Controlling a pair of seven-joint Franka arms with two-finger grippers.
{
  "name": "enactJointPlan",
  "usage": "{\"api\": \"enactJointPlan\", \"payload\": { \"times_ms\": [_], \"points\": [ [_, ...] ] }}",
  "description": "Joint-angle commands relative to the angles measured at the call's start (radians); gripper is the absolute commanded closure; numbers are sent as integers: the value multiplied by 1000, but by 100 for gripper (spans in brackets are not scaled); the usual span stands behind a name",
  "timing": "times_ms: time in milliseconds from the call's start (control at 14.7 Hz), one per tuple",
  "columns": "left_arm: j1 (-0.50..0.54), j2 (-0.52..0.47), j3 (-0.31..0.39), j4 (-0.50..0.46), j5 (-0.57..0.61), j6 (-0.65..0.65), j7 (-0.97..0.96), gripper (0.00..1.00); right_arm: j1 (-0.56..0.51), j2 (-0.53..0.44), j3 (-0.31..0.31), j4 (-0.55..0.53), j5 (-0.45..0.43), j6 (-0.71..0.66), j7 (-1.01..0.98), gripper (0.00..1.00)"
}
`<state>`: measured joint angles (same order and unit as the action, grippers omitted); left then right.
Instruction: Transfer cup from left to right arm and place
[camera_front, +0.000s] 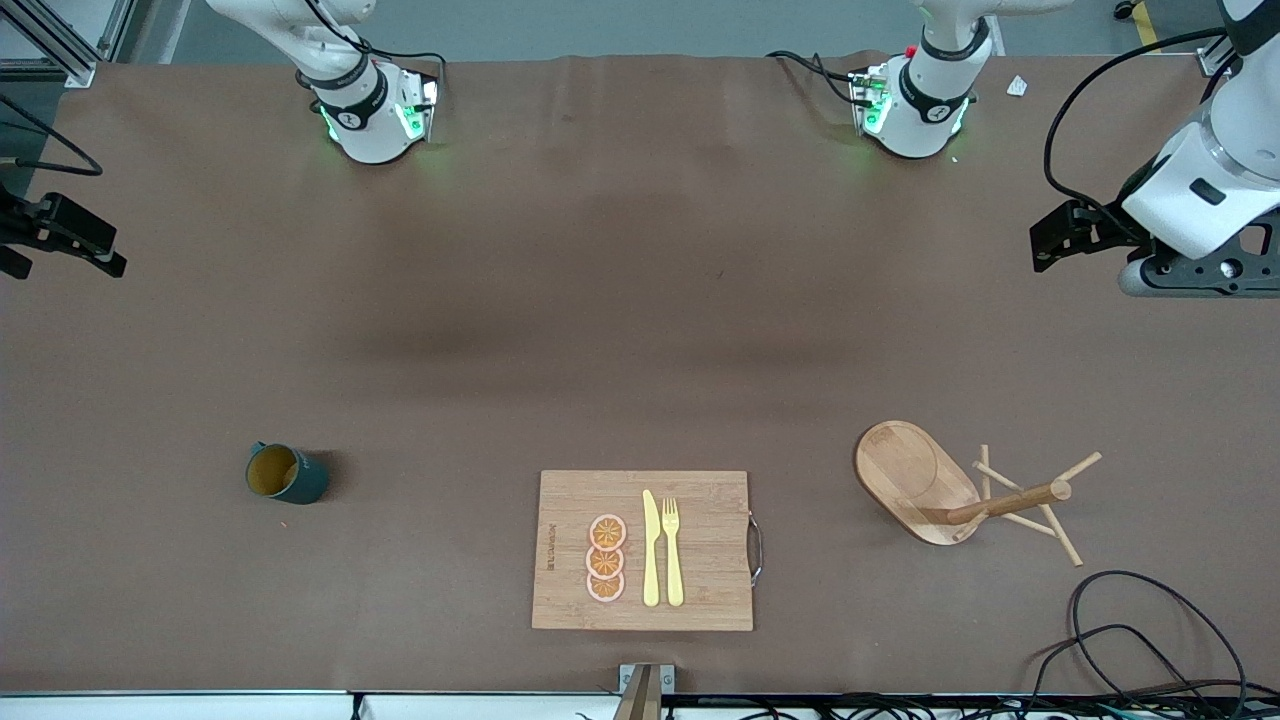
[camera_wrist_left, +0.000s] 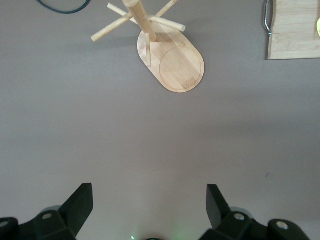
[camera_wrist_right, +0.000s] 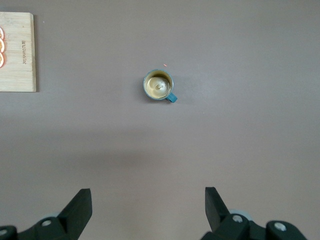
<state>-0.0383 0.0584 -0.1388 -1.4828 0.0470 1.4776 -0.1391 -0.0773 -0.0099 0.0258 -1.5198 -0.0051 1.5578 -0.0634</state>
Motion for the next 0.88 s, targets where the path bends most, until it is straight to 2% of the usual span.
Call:
{"api": "enactJointPlan", "payload": {
  "times_ms": [0,408,544,816],
  "points": [
    [6,-43,-4,-37,-21,-13,-30,0,-7,-30,3,-30,2,1,7,0],
    [34,-172,1,-188,-48,20,-37,0,-7,-27,2,-17,2,-22,-7,0],
    [55,-183,1,-189,-71,20,-30,0,-5,-28,2,-16,1,-33,-13,0],
    [55,-141,2,-122,-64,21,-14,0,-7,-28,2,-16,-13,-28,-16,0]
  ]
}}
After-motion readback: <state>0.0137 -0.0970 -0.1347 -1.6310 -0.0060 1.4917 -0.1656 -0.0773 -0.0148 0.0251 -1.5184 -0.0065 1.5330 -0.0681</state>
